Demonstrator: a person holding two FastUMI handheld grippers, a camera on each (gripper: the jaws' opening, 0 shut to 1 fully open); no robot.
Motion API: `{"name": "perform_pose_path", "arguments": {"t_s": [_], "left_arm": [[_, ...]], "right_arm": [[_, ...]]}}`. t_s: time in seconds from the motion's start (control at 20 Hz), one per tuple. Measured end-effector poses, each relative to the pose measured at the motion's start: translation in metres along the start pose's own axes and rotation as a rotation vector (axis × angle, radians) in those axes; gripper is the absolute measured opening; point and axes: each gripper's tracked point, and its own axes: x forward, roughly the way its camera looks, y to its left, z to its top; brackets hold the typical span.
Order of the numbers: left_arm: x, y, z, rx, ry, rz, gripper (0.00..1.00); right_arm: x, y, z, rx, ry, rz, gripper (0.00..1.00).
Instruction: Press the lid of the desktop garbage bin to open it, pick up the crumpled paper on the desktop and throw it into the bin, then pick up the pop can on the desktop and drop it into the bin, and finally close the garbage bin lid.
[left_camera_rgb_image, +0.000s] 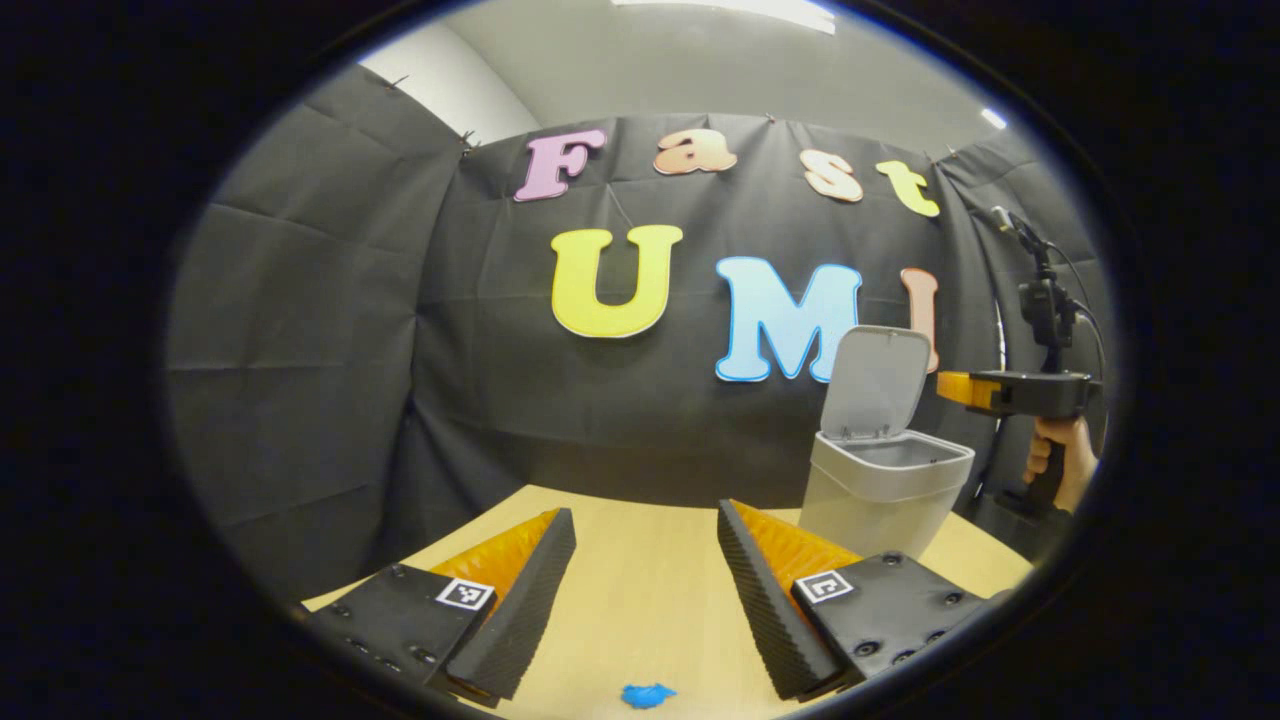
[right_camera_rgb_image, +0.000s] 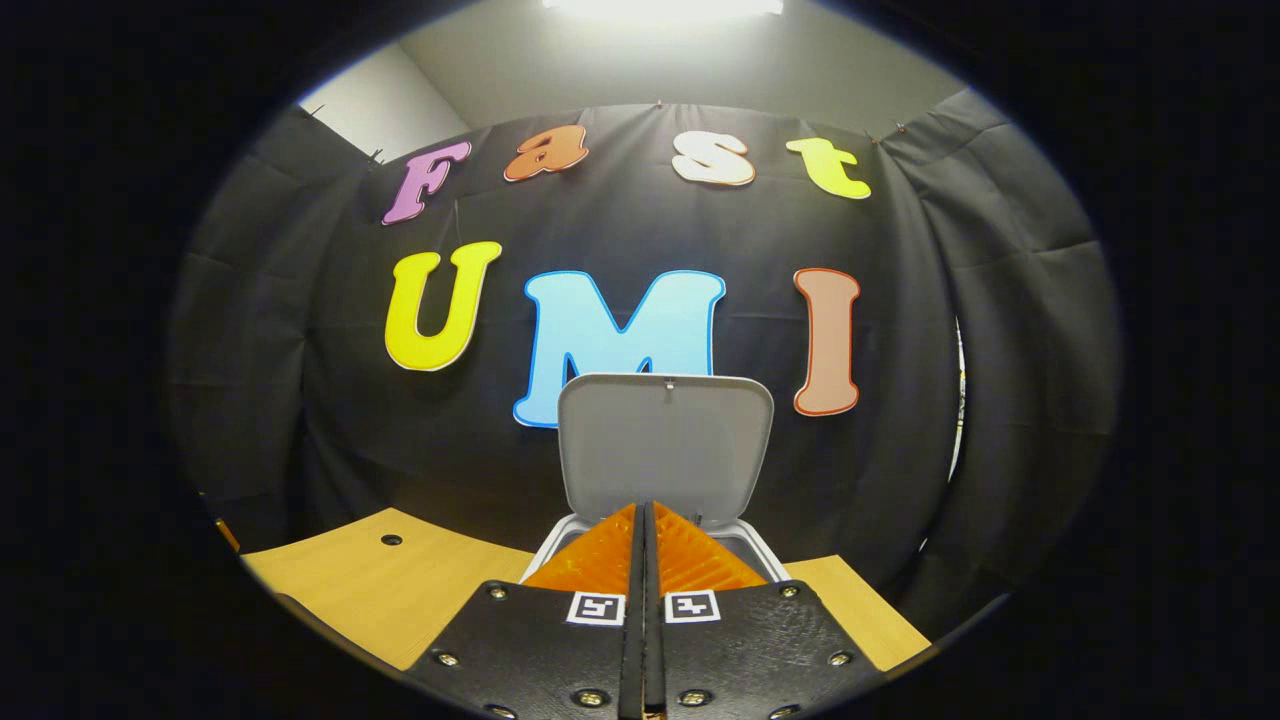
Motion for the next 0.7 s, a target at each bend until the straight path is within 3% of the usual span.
{"name": "perform_pose_path", "arguments": {"t_s": [0.35, 0.5, 0.55, 0.6, 0.65, 0.7], "left_arm": [[0.000, -0.011, -0.031, 0.027, 0.066, -0.051, 0.94], [0.003, -0.009, -0.077, -0.009, 0.183, -0.071, 0.98], [0.003, -0.005, -0.093, -0.016, 0.227, -0.070, 0.91], [0.003, -0.004, -0.104, -0.018, 0.262, -0.069, 0.97], [0.003, 0.000, -0.111, -0.010, 0.284, -0.066, 0.94], [0.002, 0.003, -0.118, 0.011, 0.304, -0.063, 0.97]], "right_arm": [[-0.031, 0.013, -0.008, -0.013, 0.005, 0.037, 0.00], [-0.050, 0.023, -0.004, -0.055, -0.022, 0.044, 0.00], [-0.055, 0.025, -0.002, -0.077, -0.030, 0.033, 0.00], [-0.061, 0.029, -0.001, -0.088, -0.034, 0.033, 0.01], [-0.067, 0.034, 0.001, -0.086, -0.039, 0.034, 0.02], [-0.073, 0.038, 0.002, -0.080, -0.042, 0.034, 0.02]]}}
